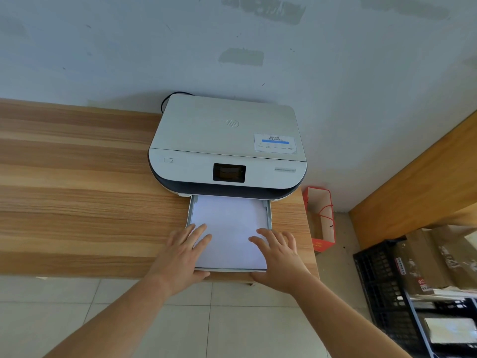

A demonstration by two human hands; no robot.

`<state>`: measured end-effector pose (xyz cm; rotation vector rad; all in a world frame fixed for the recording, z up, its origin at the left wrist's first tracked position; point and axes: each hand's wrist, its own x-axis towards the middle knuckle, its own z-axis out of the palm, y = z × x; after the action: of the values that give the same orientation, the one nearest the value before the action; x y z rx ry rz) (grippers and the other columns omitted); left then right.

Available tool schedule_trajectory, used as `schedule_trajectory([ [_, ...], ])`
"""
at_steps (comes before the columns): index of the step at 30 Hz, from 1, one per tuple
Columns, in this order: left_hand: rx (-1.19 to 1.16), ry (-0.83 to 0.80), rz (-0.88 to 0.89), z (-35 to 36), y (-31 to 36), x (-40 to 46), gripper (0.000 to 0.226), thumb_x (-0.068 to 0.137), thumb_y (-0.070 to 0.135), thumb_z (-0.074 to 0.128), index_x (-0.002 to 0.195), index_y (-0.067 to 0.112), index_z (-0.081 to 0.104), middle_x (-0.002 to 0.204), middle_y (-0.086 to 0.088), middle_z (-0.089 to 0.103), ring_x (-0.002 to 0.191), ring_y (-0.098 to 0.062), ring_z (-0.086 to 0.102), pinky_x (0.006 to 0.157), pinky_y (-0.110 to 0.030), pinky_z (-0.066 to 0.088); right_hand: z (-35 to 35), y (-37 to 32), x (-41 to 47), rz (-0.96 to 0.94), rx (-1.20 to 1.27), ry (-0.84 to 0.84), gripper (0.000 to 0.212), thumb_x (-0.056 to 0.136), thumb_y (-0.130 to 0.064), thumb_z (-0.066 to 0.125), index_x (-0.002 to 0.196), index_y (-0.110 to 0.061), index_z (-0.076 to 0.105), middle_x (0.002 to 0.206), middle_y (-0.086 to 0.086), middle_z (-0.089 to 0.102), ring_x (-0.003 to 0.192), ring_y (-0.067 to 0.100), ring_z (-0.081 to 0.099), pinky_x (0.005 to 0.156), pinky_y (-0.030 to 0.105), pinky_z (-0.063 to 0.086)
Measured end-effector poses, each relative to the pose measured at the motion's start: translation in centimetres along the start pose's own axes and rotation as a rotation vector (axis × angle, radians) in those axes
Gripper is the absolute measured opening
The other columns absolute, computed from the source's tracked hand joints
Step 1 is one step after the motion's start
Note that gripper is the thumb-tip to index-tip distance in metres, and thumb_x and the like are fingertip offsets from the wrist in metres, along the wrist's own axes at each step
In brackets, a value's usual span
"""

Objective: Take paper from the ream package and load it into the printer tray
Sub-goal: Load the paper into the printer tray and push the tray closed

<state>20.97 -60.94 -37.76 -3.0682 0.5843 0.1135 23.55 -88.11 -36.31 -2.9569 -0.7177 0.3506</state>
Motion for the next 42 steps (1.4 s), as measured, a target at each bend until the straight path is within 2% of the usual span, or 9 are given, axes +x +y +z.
schedule_trajectory([
  [6, 0.023, 0.028, -0.004, 0.1, -0.5, 0.7, 0.089, 0.063, 0.071, 0.065, 0.135, 0.021, 0.049, 0.148, -0.007, 0.041, 0.135, -0.028, 0.030, 0.106, -0.051, 0.035, -0.5, 0.1, 0.9, 0.003, -0.053, -0.008, 0.085, 0.079, -0.065, 0.053, 0.149, -0.037, 0.013, 0.161, -0.004, 0.002, 0.149, 0.022, -0.009, 0.110, 0.050, -0.026],
  [9, 0.028, 0.026, -0.004, -0.2, -0.8, 1.2, 0.094, 0.063, 0.069, 0.067, 0.140, 0.022, 0.040, 0.152, -0.008, 0.034, 0.138, -0.030, 0.025, 0.108, -0.050, 0.019, -0.6, 0.1, 1.7, -0.007, -0.097, -0.002, 0.090, 0.079, -0.068, 0.052, 0.151, -0.038, 0.007, 0.163, -0.001, -0.008, 0.146, 0.024, -0.022, 0.108, 0.053, -0.027],
  [14, 0.001, 0.008, -0.060, -0.5, -1.1, 1.8, 0.104, 0.064, 0.071, 0.066, 0.147, 0.024, 0.023, 0.158, -0.007, 0.020, 0.144, -0.030, 0.015, 0.111, -0.050, 0.012, -1.1, 0.1, 2.7, -0.007, -0.167, -0.031, 0.096, 0.080, -0.070, 0.050, 0.152, -0.037, -0.005, 0.160, -0.004, -0.024, 0.141, 0.025, -0.033, 0.108, 0.059, -0.025],
  [18, 0.000, -0.003, -0.070, -0.3, -1.3, 2.3, 0.109, 0.069, 0.072, 0.060, 0.150, 0.028, 0.003, 0.161, -0.004, -0.006, 0.146, -0.028, -0.007, 0.117, -0.054, 0.007, -1.3, 0.0, 3.4, 0.000, -0.180, -0.040, 0.103, 0.078, -0.070, 0.052, 0.151, -0.035, -0.011, 0.158, -0.002, -0.030, 0.138, 0.026, -0.040, 0.108, 0.060, -0.024],
  [21, 0.012, -0.008, -0.083, -0.4, -1.4, 2.7, 0.106, 0.075, 0.073, 0.052, 0.146, 0.032, -0.015, 0.153, 0.001, -0.033, 0.142, -0.026, -0.024, 0.116, -0.054, -0.005, -1.3, 0.2, 4.0, 0.027, -0.203, -0.043, 0.108, 0.076, -0.072, 0.052, 0.151, -0.034, -0.014, 0.157, 0.001, -0.031, 0.137, 0.026, -0.041, 0.107, 0.060, -0.026],
  [24, 0.001, -0.028, -0.098, -0.9, -1.4, 3.1, 0.104, 0.077, 0.074, 0.048, 0.142, 0.032, -0.023, 0.146, 0.002, -0.044, 0.140, -0.025, -0.031, 0.115, -0.052, -0.012, -1.5, 0.3, 4.4, 0.043, -0.216, -0.049, 0.111, 0.075, -0.074, 0.052, 0.151, -0.032, -0.017, 0.156, 0.001, -0.033, 0.137, 0.026, -0.040, 0.107, 0.060, -0.026],
  [30, -0.015, -0.037, -0.119, -1.2, -1.9, 3.8, 0.104, 0.078, 0.073, 0.048, 0.141, 0.033, -0.024, 0.141, 0.004, -0.050, 0.140, -0.025, -0.033, 0.115, -0.052, -0.013, -1.7, 0.6, 4.8, 0.086, -0.175, -0.048, 0.115, 0.075, -0.072, 0.054, 0.151, -0.025, -0.019, 0.155, 0.003, -0.036, 0.138, 0.025, -0.039, 0.113, 0.056, -0.019],
  [35, -0.004, -0.039, -0.128, -1.7, -2.1, 4.4, 0.104, 0.078, 0.073, 0.047, 0.141, 0.031, -0.024, 0.153, -0.001, -0.035, 0.141, -0.027, -0.029, 0.115, -0.052, -0.012, -2.0, 1.0, 5.0, 0.107, -0.161, -0.034, 0.113, 0.078, -0.073, 0.049, 0.150, -0.021, -0.020, 0.155, 0.003, -0.035, 0.138, 0.024, -0.039, 0.114, 0.053, -0.019],
  [42, 0.041, -0.019, -0.141, -2.4, -3.0, 6.0, 0.103, 0.078, 0.073, 0.047, 0.148, 0.030, -0.015, 0.156, -0.003, -0.029, 0.143, -0.028, -0.024, 0.117, -0.054, -0.007, -2.8, 1.0, 6.5, 0.133, -0.204, 0.022, 0.111, 0.078, -0.070, 0.053, 0.152, -0.023, -0.015, 0.156, 0.006, -0.033, 0.139, 0.025, -0.038, 0.113, 0.055, -0.021],
])
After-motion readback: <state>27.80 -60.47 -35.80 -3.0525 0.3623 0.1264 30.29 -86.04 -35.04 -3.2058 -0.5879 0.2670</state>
